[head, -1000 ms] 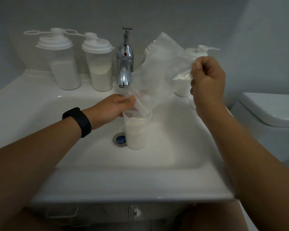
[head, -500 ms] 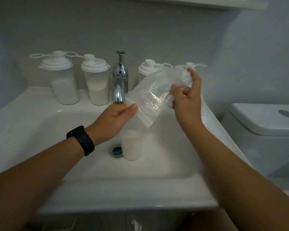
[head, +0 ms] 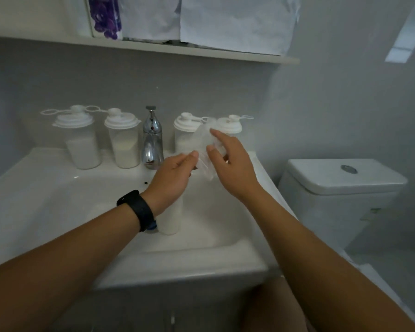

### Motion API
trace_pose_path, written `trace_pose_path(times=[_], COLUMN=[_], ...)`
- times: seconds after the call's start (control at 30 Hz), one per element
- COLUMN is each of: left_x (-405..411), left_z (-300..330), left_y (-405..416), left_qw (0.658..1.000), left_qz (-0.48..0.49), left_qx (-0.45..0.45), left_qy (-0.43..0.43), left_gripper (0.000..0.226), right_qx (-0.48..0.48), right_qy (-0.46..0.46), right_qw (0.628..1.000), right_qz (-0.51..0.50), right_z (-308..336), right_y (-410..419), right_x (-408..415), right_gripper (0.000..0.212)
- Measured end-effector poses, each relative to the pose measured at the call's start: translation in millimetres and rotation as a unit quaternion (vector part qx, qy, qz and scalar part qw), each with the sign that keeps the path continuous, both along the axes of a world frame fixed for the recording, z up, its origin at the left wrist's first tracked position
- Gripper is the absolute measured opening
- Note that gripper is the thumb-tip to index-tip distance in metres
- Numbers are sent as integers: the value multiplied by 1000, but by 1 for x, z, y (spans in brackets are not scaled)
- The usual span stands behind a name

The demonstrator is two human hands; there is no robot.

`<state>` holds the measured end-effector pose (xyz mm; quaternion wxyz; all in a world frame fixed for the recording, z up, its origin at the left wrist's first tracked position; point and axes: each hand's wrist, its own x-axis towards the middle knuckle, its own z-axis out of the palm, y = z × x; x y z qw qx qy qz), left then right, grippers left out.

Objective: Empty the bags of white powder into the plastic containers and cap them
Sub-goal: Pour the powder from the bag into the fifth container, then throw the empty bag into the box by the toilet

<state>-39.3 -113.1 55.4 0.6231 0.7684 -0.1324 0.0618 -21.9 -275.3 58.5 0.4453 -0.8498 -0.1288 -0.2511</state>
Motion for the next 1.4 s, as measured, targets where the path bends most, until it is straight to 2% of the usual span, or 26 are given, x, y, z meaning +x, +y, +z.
trace_pose_path(times=[0.13,0.27,0.33,0.43,0.5,0.57,0.67,0.73,0.83,0.93,1.2,1.3,1.4], left_x=[-27,-63,-94,-112,-130,-153,-177,-187,-203,-213,-244,-248,-248], left_z=[23,38,41,39,33,16,-25,-55,-94,-132,-213,-237,-256], left_y=[-38,-80,-113,-132,-147,-168,-195,-213,-238,-262,-294,-292,-287], left_qw=[997,990,983,979,972,955,914,897,856,794,667,623,581], left_qz=[-66,-115,-157,-182,-213,-249,-285,-316,-381,-444,-579,-602,-612], left_qx=[40,66,83,72,81,123,214,240,304,378,457,490,525], left_qy=[-20,-42,-54,-61,-60,-99,-193,-196,-175,-170,-103,-95,-109], left_gripper=[34,36,38,42,48,51,52,56,42,36,30,31,28], right_qx=[15,47,65,69,73,84,137,177,208,202,181,152,101], right_qy=[7,-4,-35,-69,-80,-79,-63,-48,0,47,159,196,261], right_qw=[1000,999,996,993,988,983,968,953,935,920,882,884,898], right_qz=[3,-9,-48,-72,-107,-144,-201,-242,-288,-333,-406,-396,-341], right_z=[5,5,2,-3,-15,-37,-85,-118,-167,-209,-293,-319,-349], right_y=[-30,-69,-97,-107,-122,-147,-185,-202,-217,-228,-237,-233,-223], right_x=[-46,-103,-144,-168,-190,-216,-255,-280,-314,-342,-399,-420,-438], right_gripper=[63,48,44,23,22,26,31,32,21,15,7,4,12])
